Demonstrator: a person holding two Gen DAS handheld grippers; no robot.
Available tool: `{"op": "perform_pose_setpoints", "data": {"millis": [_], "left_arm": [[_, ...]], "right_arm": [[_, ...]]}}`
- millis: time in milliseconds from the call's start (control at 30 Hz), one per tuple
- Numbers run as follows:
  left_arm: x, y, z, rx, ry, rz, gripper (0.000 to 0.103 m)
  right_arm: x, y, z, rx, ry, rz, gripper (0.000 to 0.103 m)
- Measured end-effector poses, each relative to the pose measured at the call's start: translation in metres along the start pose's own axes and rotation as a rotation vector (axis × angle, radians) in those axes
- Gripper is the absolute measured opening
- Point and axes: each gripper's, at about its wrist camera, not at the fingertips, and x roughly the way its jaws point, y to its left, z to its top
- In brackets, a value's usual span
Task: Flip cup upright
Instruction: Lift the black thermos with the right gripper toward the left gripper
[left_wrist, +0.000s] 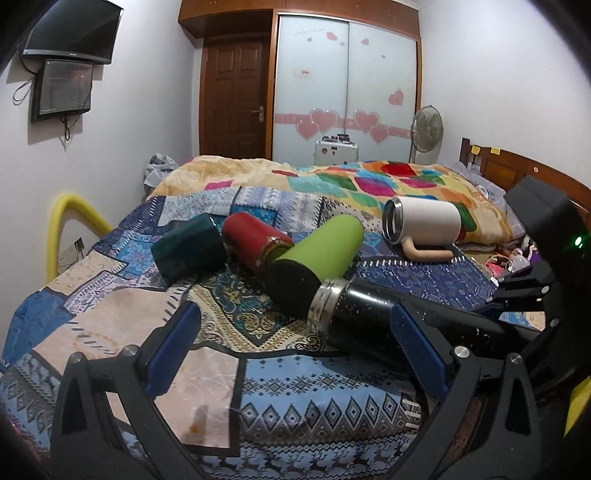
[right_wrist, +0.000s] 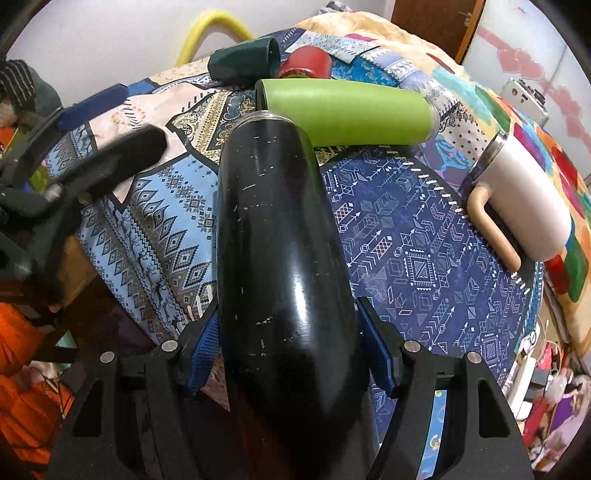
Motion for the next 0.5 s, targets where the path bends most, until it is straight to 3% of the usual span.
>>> {"op": "perform_pose_setpoints", "data": {"millis": [200, 367, 500], "left_arm": [[0.006, -0.005, 0.001, 0.021, 0.016, 0.007, 0.103], [0.009, -0.005, -0.001, 0.052, 0.045, 0.02, 0.103], [0.018, -0.005, -0.009, 0.078, 0.098, 0.038, 0.103]], "right_arm": [[-0.019, 0.002, -0.009, 0.019, -0.027, 0.017, 0.066], [-0.058, -0.013, -0.023, 0.088, -0.146, 0.023, 0.071], [-0.07, -0.04, -0.035, 0.174, -0.224, -0.041, 0.076]]}}
